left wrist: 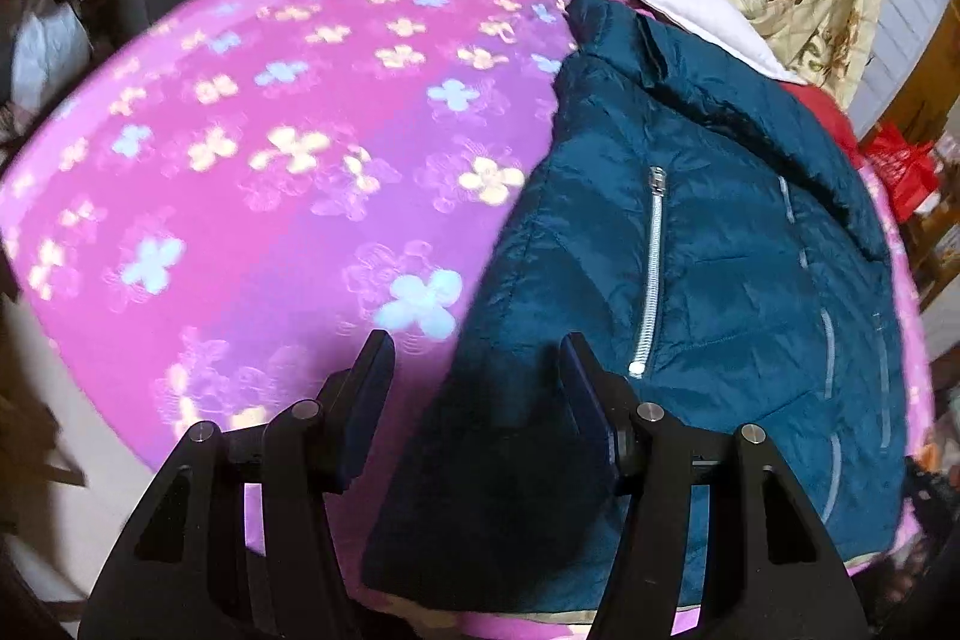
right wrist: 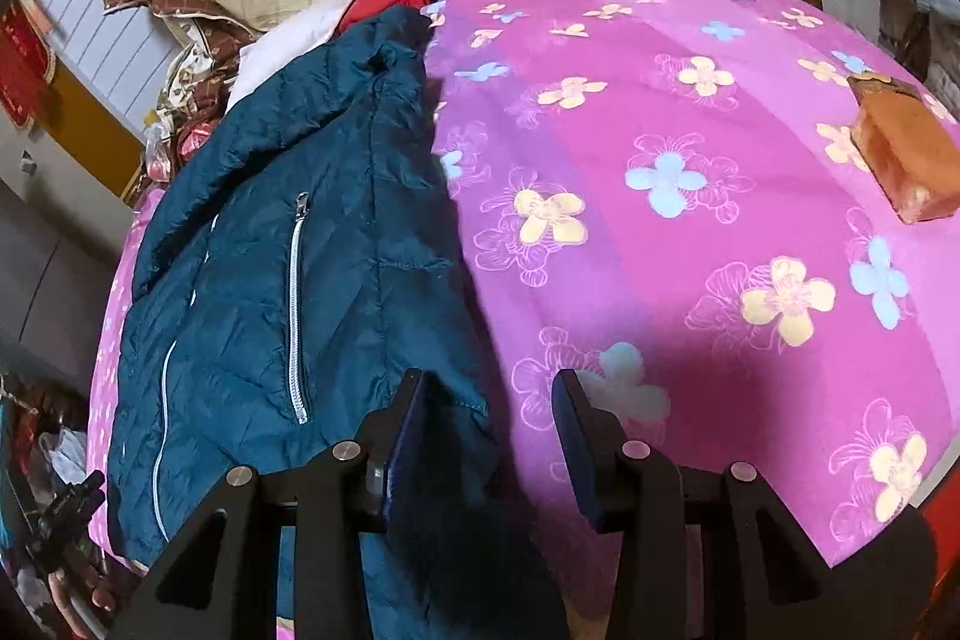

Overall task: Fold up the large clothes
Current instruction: 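Grasp the jacket side with both tools and lift it over lengthwise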

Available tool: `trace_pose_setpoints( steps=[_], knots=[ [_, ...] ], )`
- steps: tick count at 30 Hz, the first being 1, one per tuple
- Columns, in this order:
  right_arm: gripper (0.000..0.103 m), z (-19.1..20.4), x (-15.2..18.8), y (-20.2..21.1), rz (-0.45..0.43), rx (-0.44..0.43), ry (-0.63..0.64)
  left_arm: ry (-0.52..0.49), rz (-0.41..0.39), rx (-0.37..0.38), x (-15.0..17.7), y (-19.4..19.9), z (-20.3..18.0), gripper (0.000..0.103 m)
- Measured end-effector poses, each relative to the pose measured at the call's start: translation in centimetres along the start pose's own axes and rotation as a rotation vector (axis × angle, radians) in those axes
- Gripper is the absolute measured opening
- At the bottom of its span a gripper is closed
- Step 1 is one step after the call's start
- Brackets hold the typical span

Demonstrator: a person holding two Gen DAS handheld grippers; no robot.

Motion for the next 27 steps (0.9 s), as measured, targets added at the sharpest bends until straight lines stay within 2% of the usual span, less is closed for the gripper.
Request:
trace_pose_setpoints(
  steps=[7, 15, 21, 27],
  knots=[
    [0.041, -0.3, -0.9, -0.5, -0.009, 0.002, 0.002, 0.172, 0.106, 0.199, -0.3, -2.2, -0.5, 0.057],
    [0.041, -1.0, -1.4, -1.2, 0.013, -0.02, -0.057, 0.32, 0.147, 0.303, 0.2, -2.4, 0.0, 0.057],
    [0.041, -0.5, -0.8, -1.5, 0.046, -0.085, -0.096, 0.383, 0.19, 0.39, 0.9, -1.8, -0.6, 0.058],
    [0.042, 1.1, 0.5, -1.6, 0.106, -0.223, -0.165, 0.472, 0.213, 0.501, 1.4, -1.0, -1.1, 0.061]
  ],
)
Point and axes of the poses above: each gripper's, at about its wrist camera, not at the fingertips, and y roughly against the way its jaws point, z to its left, x to its underside, the point moved 10 cm from there along -y, roughly the way its jaws point, and after that the axes turned 13 degrees about -z, right-handed, at the moved point
